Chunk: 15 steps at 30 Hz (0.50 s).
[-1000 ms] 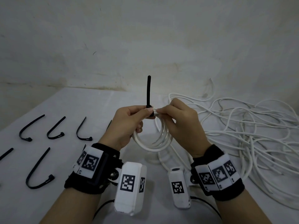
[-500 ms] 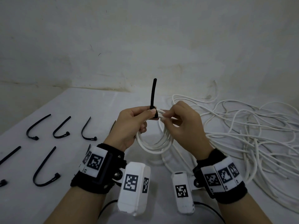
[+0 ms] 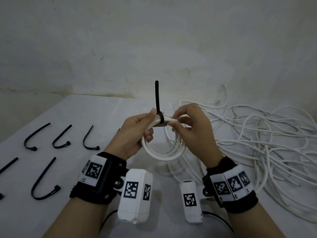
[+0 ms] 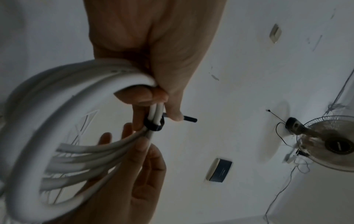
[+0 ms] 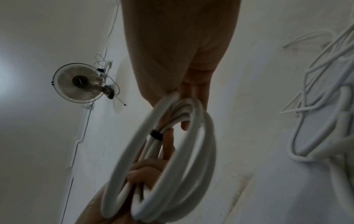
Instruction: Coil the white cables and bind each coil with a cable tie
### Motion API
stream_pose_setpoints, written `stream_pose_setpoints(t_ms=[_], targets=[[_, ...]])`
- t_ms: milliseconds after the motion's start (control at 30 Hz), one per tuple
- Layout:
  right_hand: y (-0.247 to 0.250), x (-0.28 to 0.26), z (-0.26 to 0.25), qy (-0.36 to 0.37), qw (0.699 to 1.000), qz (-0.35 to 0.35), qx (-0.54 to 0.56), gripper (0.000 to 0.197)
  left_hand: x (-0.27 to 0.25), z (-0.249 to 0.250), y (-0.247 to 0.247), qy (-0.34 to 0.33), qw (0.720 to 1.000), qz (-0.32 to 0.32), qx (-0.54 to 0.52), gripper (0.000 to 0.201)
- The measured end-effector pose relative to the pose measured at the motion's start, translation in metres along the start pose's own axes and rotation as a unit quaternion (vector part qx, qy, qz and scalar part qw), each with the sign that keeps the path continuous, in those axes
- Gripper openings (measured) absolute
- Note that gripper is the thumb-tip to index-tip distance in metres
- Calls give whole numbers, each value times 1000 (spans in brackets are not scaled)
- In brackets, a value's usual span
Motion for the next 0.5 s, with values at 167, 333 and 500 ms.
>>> stream_pose_setpoints(t_ms=[167, 333, 500], targets=[[4, -2, 5, -75, 996, 12, 39, 7, 0, 2, 3, -27, 999, -5, 42, 36], [13, -2, 14, -92, 992, 67, 57, 8, 4, -4, 8, -19, 1000, 13, 12, 18], [13, -2, 14, -102, 988, 78, 91, 9, 6, -9, 4, -9, 997, 2, -72, 20]])
Point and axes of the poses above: each hand's wrist, its own x-axis towards the middle knuckle, its own y-axis out of the back of the hand, z = x × y, the point moved 6 cm from there along x, towards the middle knuckle, and after that the axes turned 2 degrees about x, right-handed, at the moved point
